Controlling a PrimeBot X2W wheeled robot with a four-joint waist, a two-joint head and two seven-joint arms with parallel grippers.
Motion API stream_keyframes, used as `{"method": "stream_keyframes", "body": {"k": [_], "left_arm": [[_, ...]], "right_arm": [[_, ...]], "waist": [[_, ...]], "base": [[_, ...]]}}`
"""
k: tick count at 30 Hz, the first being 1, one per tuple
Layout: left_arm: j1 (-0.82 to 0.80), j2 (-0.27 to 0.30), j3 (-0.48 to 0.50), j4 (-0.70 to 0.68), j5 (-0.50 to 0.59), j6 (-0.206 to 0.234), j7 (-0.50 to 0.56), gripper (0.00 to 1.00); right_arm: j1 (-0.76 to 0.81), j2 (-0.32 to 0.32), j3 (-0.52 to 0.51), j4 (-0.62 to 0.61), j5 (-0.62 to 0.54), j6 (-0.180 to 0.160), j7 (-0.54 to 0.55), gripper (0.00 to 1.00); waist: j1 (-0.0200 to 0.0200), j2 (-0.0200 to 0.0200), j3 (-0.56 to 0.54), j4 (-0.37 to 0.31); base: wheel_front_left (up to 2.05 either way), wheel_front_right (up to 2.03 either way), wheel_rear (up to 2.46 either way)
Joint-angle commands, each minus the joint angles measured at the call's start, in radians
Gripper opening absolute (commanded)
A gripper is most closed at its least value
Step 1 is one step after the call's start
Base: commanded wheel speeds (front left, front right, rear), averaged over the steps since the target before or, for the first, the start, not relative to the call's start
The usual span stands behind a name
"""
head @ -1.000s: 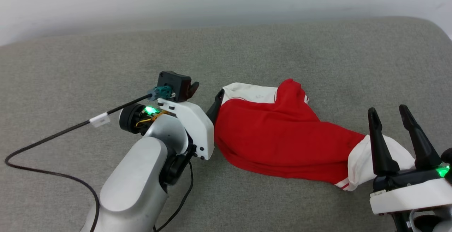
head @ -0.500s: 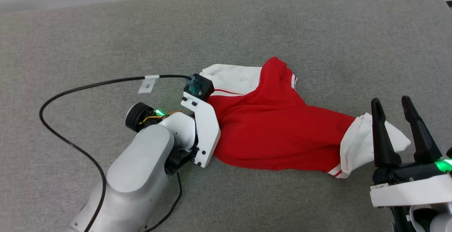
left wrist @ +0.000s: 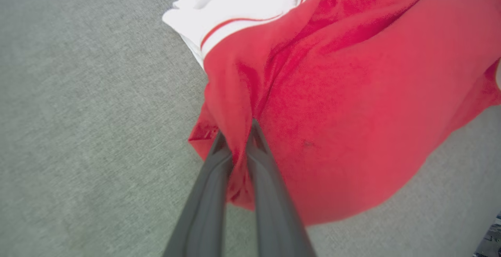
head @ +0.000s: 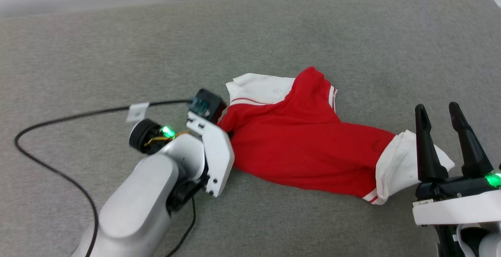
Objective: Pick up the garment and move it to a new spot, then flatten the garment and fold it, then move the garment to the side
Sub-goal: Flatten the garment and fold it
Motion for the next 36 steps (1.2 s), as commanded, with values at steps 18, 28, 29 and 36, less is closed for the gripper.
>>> {"method": "stream_keyframes", "body": {"k": [18, 28, 29, 36], "left_arm": [[0.659, 0.085, 0.059, -0.315, -0.148, 0.248, -0.038, 0.00], [0.612, 0.015, 0.104, -0.258, -0.082, 0.282, -0.279, 1.00], [0.603, 0.017, 0.113, -0.257, -0.072, 0.283, -0.305, 1.00], [0.533, 0.035, 0.173, -0.284, 0.009, 0.295, -0.522, 1.00]], "right_arm": [[0.079, 0.002, -0.024, -0.031, -0.007, 0.000, 0.057, 1.00], [0.121, 0.002, -0.029, -0.036, -0.014, 0.000, 0.088, 1.00], [0.129, 0.002, -0.030, -0.032, -0.014, 0.000, 0.093, 1.00], [0.160, 0.002, -0.043, -0.026, -0.016, 0.000, 0.122, 1.00]], "waist": [[0.0000, 0.0000, -0.181, 0.176], [0.0000, 0.0000, -0.244, 0.183], [0.0000, 0.0000, -0.253, 0.181], [0.0000, 0.0000, -0.281, 0.168]], "base": [[0.00, 0.00, 0.00], [0.00, 0.00, 0.00], [0.00, 0.00, 0.00], [0.00, 0.00, 0.00]]}}
